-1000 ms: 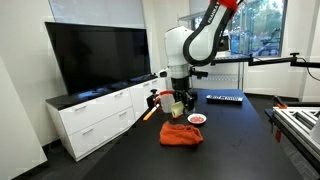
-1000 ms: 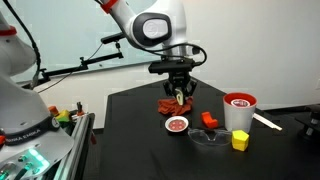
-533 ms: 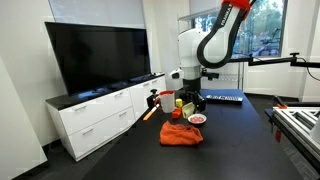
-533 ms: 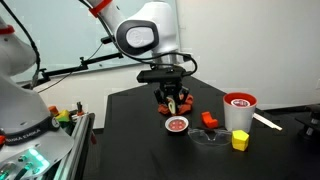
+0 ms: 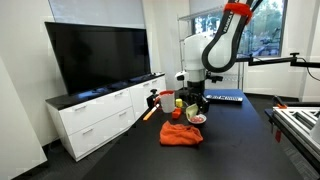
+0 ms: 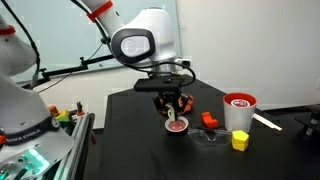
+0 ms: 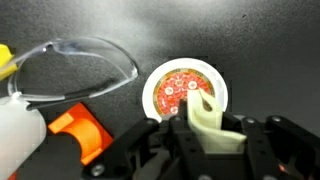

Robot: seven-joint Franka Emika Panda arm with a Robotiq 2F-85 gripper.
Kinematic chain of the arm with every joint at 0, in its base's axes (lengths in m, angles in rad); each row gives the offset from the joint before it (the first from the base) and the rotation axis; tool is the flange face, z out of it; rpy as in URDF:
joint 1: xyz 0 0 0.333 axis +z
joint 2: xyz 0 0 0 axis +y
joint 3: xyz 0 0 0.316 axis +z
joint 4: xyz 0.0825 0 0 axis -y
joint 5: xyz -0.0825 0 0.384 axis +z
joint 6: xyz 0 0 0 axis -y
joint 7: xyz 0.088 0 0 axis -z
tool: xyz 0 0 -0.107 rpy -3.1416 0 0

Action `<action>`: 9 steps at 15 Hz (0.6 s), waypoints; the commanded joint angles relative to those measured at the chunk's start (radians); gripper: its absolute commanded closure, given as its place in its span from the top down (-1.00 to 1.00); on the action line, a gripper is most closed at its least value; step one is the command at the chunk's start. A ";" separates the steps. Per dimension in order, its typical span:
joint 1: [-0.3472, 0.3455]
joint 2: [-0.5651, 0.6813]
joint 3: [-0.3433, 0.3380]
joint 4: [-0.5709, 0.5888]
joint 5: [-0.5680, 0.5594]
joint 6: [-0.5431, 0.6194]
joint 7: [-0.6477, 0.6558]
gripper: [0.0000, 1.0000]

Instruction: Use the towel to clean the table, then put the papers on the plate

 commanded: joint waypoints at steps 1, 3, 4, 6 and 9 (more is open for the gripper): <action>-0.011 -0.013 0.005 -0.006 0.021 0.023 -0.053 -0.11; -0.012 -0.015 0.005 -0.004 0.021 0.024 -0.053 0.02; -0.013 -0.016 0.006 -0.003 0.023 0.022 -0.056 0.19; -0.013 -0.015 0.006 0.000 0.022 0.020 -0.055 0.50; -0.012 -0.014 0.006 0.002 0.021 0.018 -0.056 0.95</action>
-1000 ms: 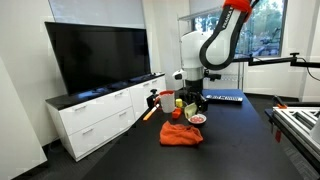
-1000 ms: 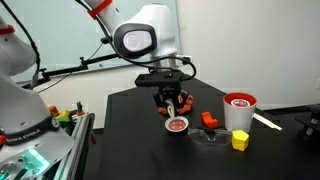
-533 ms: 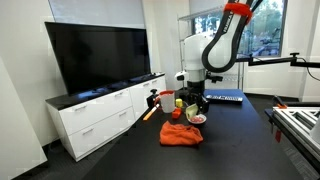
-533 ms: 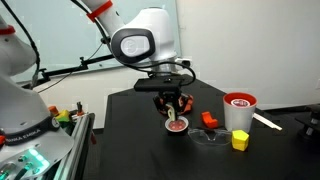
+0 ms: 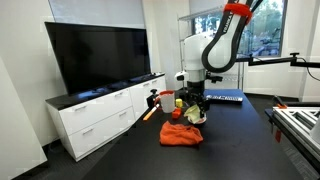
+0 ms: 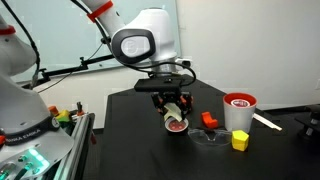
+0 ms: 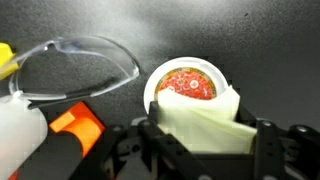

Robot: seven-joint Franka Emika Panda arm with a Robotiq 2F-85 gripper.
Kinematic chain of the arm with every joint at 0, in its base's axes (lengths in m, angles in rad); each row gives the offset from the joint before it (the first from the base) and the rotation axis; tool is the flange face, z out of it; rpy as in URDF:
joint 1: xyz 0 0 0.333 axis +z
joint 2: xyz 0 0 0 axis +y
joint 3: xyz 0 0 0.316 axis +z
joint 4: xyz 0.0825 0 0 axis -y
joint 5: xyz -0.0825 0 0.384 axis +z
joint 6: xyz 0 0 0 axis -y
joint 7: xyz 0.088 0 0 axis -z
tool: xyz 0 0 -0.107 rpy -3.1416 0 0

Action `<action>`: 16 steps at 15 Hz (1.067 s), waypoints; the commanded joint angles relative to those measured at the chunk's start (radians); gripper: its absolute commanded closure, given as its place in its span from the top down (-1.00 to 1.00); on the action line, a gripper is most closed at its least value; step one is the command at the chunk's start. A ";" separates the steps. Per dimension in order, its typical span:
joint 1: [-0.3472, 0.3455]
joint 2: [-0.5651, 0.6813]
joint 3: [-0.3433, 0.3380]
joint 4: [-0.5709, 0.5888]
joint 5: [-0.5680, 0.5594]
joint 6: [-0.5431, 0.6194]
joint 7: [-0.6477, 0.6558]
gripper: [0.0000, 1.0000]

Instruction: Use the towel to clean the table, then put the papers on the plate

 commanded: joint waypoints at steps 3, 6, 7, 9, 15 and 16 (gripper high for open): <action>-0.011 -0.017 0.004 0.001 0.017 0.011 -0.053 1.00; -0.011 -0.018 0.003 0.001 0.016 0.012 -0.052 1.00; -0.011 -0.018 0.004 0.000 0.017 0.013 -0.053 1.00; -0.011 -0.018 0.004 0.001 0.017 0.013 -0.052 1.00; -0.002 -0.020 -0.002 0.010 0.009 0.001 -0.025 1.00; 0.024 -0.027 -0.023 0.027 -0.020 -0.034 0.063 1.00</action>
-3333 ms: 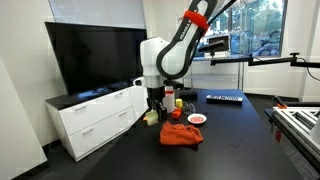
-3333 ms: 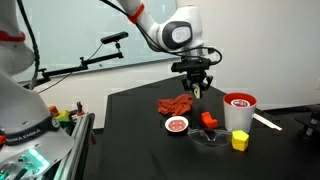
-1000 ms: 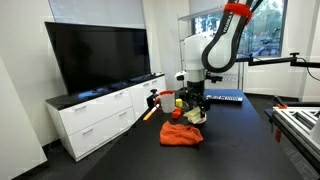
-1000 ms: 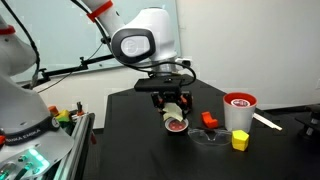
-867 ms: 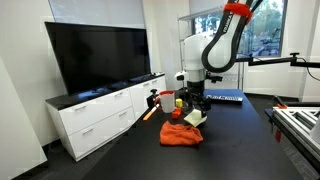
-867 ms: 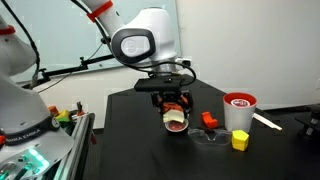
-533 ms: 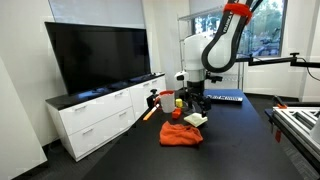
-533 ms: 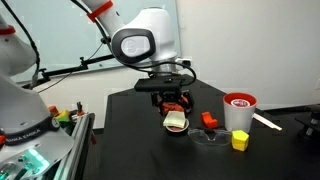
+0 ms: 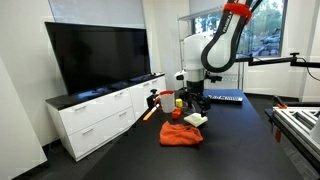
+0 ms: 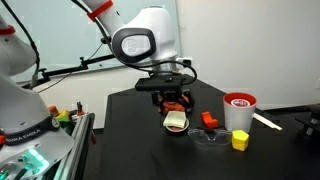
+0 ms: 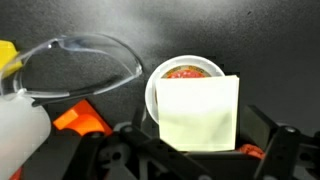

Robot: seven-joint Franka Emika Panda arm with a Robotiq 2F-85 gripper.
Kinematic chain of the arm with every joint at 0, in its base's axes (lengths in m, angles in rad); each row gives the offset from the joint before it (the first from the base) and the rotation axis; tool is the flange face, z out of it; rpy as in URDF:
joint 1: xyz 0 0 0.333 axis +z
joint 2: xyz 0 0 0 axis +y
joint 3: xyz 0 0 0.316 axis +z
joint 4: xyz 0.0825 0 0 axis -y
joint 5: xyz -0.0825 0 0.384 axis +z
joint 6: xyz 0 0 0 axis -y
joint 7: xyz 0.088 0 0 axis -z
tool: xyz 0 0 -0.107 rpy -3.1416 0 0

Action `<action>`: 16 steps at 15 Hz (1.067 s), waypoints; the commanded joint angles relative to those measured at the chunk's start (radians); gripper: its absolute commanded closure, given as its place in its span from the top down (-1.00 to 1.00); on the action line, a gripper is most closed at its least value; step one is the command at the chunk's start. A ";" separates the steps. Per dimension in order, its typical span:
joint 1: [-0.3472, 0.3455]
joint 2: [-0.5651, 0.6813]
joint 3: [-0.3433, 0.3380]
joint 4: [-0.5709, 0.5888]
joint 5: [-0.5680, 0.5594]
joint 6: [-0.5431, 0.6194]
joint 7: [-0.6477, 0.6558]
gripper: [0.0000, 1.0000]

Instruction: Use the towel to clean the table, then put the papers on the plate

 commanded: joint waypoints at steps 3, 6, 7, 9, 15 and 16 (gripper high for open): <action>0.065 -0.048 0.001 0.102 0.014 -0.154 0.194 1.00; 0.137 -0.038 0.017 0.221 -0.020 -0.220 0.405 1.00; 0.160 -0.038 0.021 0.254 -0.045 -0.237 0.481 1.00; 0.194 -0.030 0.024 0.307 -0.081 -0.272 0.593 1.00; 0.218 -0.019 0.028 0.358 -0.100 -0.351 0.730 1.00; 0.217 -0.018 0.030 0.359 -0.097 -0.357 0.737 1.00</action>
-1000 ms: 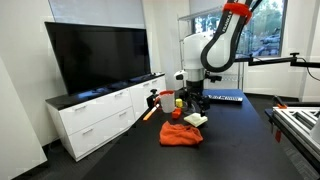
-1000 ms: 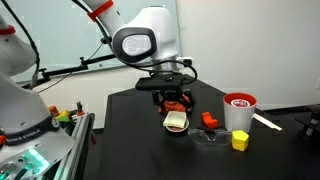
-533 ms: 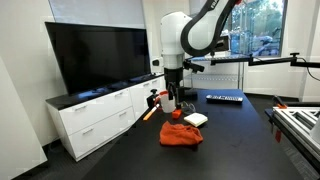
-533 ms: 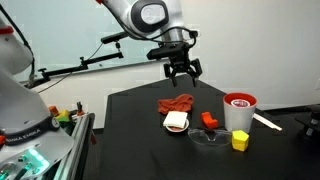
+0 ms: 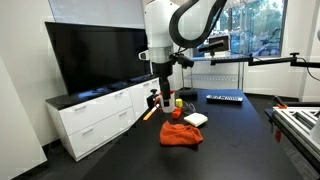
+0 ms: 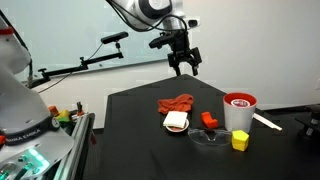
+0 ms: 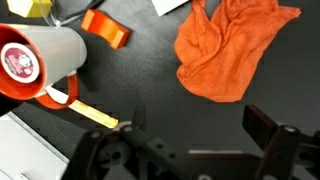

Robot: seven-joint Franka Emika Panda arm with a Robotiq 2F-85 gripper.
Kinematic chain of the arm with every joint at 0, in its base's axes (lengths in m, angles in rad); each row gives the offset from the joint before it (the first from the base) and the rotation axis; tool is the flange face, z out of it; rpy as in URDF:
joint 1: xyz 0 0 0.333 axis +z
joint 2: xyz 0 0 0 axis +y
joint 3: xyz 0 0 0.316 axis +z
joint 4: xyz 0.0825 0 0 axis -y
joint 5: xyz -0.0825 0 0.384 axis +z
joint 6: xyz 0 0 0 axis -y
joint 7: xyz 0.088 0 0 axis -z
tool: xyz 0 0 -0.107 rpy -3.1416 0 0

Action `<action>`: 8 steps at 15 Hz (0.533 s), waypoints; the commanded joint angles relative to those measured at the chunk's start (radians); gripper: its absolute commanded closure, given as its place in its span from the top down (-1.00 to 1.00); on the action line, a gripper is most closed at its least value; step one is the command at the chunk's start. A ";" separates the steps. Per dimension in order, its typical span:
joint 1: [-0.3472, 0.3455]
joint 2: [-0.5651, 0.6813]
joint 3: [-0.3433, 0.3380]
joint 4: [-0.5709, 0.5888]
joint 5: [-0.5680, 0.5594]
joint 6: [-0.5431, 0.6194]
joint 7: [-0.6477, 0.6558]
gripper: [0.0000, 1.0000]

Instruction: Use the towel to clean the table, then put the papers on the plate

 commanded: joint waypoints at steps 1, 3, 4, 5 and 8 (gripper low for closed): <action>0.008 0.002 -0.003 0.036 -0.015 -0.050 0.056 1.00; 0.009 0.004 -0.001 0.042 -0.012 -0.060 0.062 1.00; 0.009 0.006 0.000 0.044 -0.009 -0.061 0.062 1.00; 0.008 0.008 0.001 0.047 -0.007 -0.060 0.059 1.00; 0.006 0.014 0.004 0.056 0.002 -0.064 0.047 1.00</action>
